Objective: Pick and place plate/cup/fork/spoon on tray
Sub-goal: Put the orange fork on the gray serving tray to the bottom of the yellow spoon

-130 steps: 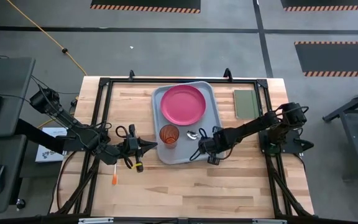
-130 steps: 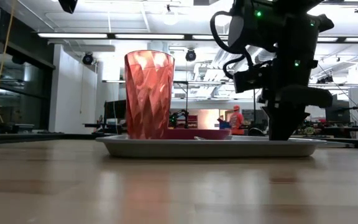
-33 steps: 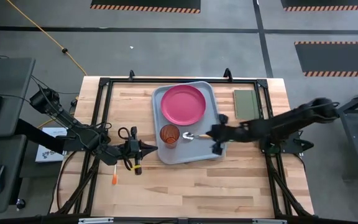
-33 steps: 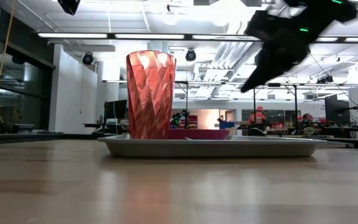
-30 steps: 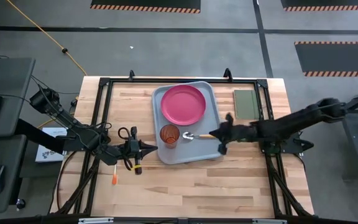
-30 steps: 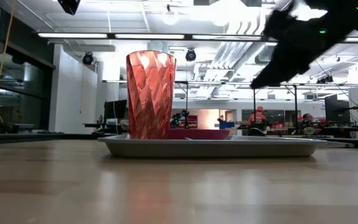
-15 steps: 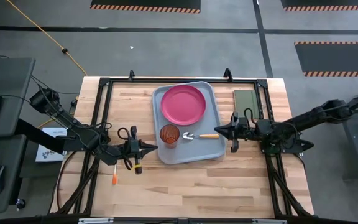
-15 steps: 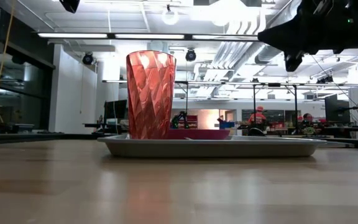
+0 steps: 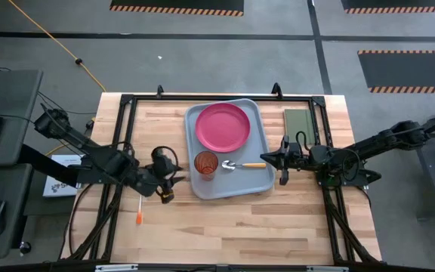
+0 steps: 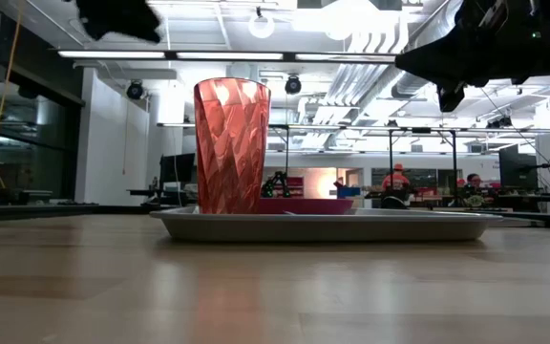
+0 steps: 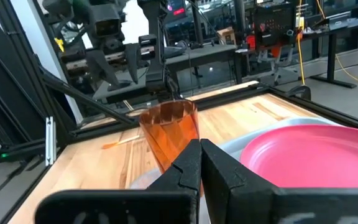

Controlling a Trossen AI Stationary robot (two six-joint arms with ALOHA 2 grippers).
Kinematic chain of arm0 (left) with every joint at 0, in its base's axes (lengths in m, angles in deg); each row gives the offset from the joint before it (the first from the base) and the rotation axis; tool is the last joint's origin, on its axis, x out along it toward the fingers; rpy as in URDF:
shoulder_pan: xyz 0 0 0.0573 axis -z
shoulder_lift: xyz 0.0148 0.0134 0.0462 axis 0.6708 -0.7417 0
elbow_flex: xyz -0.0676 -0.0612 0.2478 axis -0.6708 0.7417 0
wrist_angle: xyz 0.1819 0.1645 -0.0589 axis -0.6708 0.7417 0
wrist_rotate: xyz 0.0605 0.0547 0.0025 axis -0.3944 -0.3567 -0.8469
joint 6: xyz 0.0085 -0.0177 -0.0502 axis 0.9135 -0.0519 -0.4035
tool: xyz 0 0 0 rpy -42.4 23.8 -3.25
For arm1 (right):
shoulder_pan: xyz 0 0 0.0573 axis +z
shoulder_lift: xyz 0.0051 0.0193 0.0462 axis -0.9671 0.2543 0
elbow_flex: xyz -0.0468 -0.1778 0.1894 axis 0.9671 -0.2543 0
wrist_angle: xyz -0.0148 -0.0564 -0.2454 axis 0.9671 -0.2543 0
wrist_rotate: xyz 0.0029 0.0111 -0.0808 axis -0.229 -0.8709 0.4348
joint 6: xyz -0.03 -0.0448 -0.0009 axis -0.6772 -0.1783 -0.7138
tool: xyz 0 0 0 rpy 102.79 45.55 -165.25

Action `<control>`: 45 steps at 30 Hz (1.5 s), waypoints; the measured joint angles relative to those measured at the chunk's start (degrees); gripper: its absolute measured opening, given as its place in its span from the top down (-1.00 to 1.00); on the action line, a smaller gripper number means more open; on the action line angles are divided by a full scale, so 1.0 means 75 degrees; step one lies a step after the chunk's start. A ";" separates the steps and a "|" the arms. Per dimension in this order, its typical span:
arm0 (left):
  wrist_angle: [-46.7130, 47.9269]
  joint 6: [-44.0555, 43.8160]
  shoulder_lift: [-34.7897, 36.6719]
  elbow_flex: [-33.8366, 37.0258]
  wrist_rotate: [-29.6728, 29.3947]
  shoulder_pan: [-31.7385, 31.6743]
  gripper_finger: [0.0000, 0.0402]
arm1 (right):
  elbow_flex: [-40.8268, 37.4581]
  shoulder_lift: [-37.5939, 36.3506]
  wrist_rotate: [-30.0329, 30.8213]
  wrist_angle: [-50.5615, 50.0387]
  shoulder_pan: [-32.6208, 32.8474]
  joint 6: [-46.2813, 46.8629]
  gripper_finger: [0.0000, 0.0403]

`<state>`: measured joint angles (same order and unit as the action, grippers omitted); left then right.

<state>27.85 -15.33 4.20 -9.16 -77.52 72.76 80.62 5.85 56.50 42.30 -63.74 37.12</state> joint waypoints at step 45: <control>0.1502 -1.1379 -0.0523 0.3397 0.3947 0.2611 0.87 | 0.0003 0.0013 0.0335 -0.0925 -0.0001 -0.0006 1.00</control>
<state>39.12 -100.68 0.28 16.32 -47.92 92.34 80.64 5.95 59.01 35.36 -63.74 37.07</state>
